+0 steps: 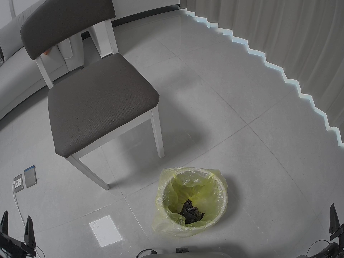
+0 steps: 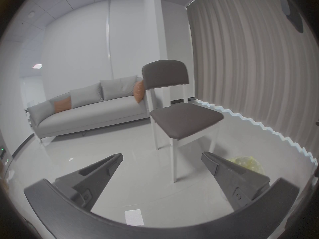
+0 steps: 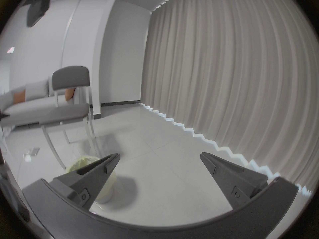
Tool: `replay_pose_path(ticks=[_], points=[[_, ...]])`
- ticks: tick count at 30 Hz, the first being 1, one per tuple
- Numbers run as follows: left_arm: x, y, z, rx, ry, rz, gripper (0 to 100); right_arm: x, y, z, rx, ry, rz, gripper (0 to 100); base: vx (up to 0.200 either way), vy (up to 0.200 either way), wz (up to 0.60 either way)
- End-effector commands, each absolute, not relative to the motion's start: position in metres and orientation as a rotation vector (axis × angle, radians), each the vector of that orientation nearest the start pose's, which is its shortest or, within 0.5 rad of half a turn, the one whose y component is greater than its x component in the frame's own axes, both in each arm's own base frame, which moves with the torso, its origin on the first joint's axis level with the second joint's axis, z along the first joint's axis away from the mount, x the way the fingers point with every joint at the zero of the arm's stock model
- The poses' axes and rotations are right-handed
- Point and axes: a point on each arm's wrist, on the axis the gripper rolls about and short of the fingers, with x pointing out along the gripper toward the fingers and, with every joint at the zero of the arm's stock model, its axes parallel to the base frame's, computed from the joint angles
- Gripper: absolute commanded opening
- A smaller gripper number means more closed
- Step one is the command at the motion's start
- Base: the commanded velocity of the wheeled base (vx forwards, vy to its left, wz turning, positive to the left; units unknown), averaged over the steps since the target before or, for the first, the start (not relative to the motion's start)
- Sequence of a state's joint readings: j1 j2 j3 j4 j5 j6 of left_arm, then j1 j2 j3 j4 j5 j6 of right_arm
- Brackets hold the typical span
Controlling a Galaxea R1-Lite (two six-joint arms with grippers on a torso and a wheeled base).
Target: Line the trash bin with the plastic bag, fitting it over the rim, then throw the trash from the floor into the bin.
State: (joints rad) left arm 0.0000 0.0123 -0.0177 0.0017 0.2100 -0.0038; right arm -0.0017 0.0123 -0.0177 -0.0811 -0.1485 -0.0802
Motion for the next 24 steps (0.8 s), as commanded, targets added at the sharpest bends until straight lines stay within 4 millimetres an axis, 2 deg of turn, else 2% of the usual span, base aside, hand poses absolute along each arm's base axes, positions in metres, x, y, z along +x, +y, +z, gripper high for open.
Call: replay_pose_path(ticks=[1,4,7,12,24], points=[[-0.0257,0.0062,0.0806,-0.038,-0.007,0.275,100,-0.0233,-0.0035,0.0822,0.066,-0.071,-0.157,100,0.0,0.0,0.0],[-0.0255,0.0055,0.0808,-0.037,-0.007,0.239,100,-0.0229,-0.0013,0.0774,0.036,-0.019,-0.059,100,0.0,0.0,0.0],[-0.0249,0.0041,0.0803,-0.036,-0.011,0.178,100,-0.0234,-0.001,0.0748,-0.005,0.02,-0.048,100,0.0,0.0,0.0],[-0.0232,-0.0011,0.0751,0.019,0.024,-0.062,100,-0.0229,-0.0005,0.0754,0.003,0.003,-0.026,100,0.0,0.0,0.0],[-0.0229,-0.0007,0.075,0.017,0.012,-0.034,100,-0.0229,-0.001,0.0754,0.008,0.003,-0.048,100,0.0,0.0,0.0]])
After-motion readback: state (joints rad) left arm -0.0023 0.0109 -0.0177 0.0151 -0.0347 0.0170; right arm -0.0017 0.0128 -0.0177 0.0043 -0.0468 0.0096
